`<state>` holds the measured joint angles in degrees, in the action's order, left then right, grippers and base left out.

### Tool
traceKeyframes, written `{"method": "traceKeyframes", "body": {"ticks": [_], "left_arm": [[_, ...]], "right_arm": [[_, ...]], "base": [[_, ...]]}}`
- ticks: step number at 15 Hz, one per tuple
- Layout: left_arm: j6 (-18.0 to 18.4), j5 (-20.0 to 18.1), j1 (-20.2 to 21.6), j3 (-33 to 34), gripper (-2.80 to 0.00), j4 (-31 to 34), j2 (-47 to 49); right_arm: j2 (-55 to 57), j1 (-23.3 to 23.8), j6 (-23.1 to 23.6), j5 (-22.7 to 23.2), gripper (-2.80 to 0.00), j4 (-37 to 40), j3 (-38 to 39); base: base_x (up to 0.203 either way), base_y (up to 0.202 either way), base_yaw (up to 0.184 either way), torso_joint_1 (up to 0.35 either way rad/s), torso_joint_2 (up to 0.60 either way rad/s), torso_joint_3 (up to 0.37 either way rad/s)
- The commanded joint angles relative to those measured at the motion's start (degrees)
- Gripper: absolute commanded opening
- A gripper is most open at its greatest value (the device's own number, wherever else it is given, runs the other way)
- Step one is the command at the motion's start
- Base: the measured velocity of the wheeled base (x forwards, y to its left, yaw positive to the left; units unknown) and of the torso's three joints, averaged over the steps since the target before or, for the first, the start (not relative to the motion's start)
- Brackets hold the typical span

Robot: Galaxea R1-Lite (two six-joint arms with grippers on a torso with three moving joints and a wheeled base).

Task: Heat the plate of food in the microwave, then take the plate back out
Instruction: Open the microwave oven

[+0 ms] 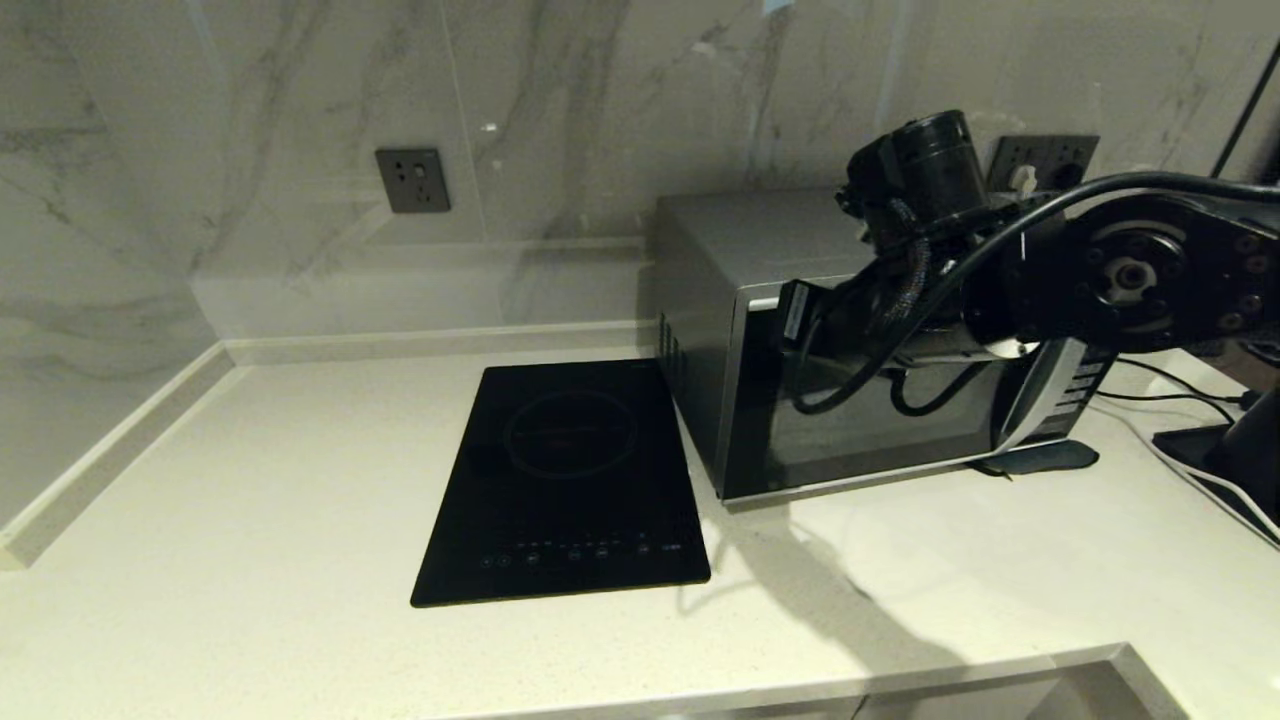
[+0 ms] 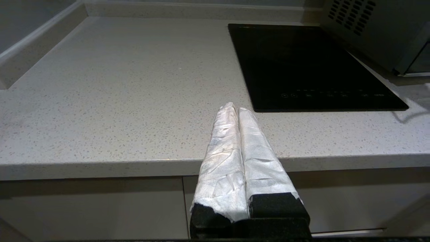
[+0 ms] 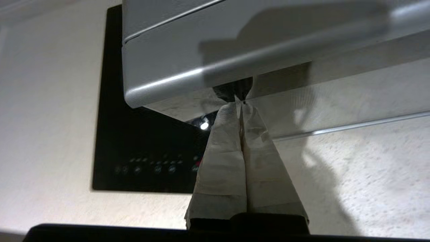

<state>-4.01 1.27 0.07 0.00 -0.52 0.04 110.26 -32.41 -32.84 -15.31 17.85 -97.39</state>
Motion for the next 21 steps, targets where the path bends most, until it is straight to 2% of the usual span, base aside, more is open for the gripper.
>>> {"method": "traceKeyframes", "body": {"ticks": [1, 7, 15, 21], "left_arm": [[0.0, 0.1, 0.0, 0.0, -2.8, 0.0, 0.1], [-0.1, 0.1, 0.0, 0.0, -2.8, 0.0, 0.1], [0.0, 0.1, 0.0, 0.0, -2.8, 0.0, 0.1], [0.0, 0.1, 0.0, 0.0, -2.8, 0.0, 0.1]], "right_arm": [[1.9, -0.2, 0.3, -0.4, -2.8, -1.2, -0.6], [4.1, -0.3, 4.3, -0.8, -2.8, -6.0, -2.2], [8.3, -0.3, 5.2, -0.9, -2.8, -8.3, -3.8], [6.7, -0.2, 4.8, -1.0, -2.8, -8.1, -3.5]], "base": [[0.0, 0.0, 0.0, 0.0, 0.0, 0.0], [0.0, 0.0, 0.0, 0.0, 0.0, 0.0], [0.0, 0.0, 0.0, 0.0, 0.0, 0.0], [0.0, 0.0, 0.0, 0.0, 0.0, 0.0]]}}
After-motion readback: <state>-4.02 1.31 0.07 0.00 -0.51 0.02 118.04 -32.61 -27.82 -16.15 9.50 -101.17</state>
